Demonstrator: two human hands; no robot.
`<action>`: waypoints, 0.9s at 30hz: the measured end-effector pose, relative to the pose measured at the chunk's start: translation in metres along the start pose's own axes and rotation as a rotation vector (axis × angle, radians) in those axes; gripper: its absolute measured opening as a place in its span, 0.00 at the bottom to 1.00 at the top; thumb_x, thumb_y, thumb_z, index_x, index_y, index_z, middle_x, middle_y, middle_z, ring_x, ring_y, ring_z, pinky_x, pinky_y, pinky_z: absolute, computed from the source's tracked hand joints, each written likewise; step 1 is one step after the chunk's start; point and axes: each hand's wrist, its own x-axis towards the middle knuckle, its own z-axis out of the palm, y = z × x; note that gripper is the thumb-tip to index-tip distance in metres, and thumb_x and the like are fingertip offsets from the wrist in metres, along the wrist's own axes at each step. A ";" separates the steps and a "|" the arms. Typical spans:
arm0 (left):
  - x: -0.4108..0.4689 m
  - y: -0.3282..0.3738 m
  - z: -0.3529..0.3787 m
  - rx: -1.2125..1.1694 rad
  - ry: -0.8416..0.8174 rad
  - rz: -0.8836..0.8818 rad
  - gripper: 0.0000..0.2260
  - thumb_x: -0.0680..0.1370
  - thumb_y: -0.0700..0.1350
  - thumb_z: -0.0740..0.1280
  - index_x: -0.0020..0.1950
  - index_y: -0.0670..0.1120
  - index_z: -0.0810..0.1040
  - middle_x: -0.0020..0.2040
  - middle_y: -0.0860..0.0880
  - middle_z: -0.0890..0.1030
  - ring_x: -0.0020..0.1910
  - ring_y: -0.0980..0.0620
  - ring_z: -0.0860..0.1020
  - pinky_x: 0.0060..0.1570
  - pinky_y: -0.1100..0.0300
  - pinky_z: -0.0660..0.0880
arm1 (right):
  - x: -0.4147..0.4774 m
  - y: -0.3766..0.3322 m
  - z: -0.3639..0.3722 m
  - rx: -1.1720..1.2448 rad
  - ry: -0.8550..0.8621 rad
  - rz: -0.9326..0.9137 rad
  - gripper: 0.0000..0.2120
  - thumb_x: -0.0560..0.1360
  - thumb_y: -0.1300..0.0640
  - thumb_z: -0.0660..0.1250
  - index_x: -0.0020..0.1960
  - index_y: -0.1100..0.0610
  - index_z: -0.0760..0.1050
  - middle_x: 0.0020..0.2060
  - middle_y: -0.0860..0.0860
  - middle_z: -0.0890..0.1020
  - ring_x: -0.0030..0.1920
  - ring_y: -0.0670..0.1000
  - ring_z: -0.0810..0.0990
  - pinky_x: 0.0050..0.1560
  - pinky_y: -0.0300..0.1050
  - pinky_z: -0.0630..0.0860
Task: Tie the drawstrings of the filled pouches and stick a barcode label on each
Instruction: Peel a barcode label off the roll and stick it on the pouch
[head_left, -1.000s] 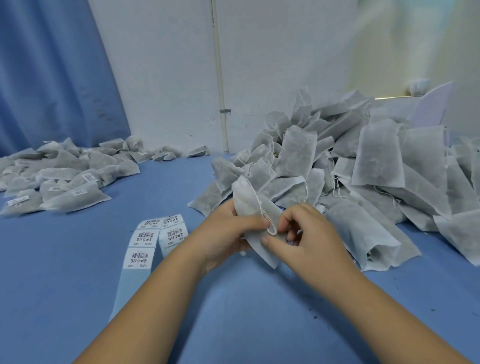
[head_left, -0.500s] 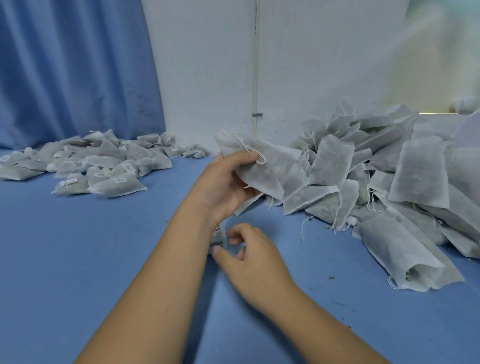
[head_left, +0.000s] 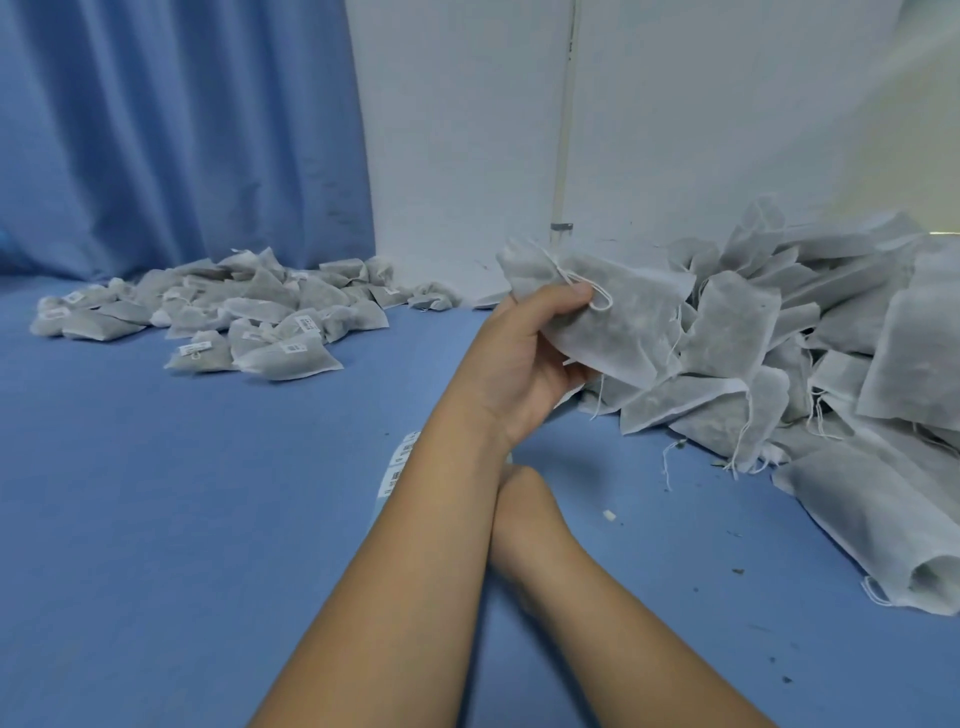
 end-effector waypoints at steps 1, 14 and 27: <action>-0.001 0.002 0.000 -0.017 -0.010 0.007 0.07 0.78 0.38 0.62 0.42 0.45 0.76 0.36 0.49 0.80 0.40 0.52 0.79 0.49 0.53 0.75 | 0.001 -0.003 0.002 0.105 -0.029 0.073 0.16 0.79 0.64 0.60 0.35 0.52 0.64 0.32 0.49 0.71 0.30 0.45 0.68 0.34 0.36 0.69; -0.009 0.042 -0.001 -0.044 0.086 0.126 0.10 0.79 0.40 0.62 0.39 0.48 0.76 0.38 0.51 0.80 0.43 0.51 0.78 0.41 0.58 0.76 | -0.011 0.006 -0.001 0.295 -0.172 0.124 0.10 0.73 0.65 0.69 0.33 0.59 0.75 0.24 0.54 0.78 0.23 0.51 0.71 0.21 0.37 0.67; -0.045 0.064 -0.113 0.263 0.368 -0.031 0.09 0.77 0.34 0.57 0.47 0.43 0.76 0.41 0.47 0.79 0.48 0.47 0.79 0.47 0.55 0.80 | -0.011 0.022 -0.023 0.079 0.068 -0.042 0.10 0.75 0.56 0.67 0.35 0.57 0.76 0.30 0.51 0.82 0.29 0.47 0.77 0.30 0.40 0.71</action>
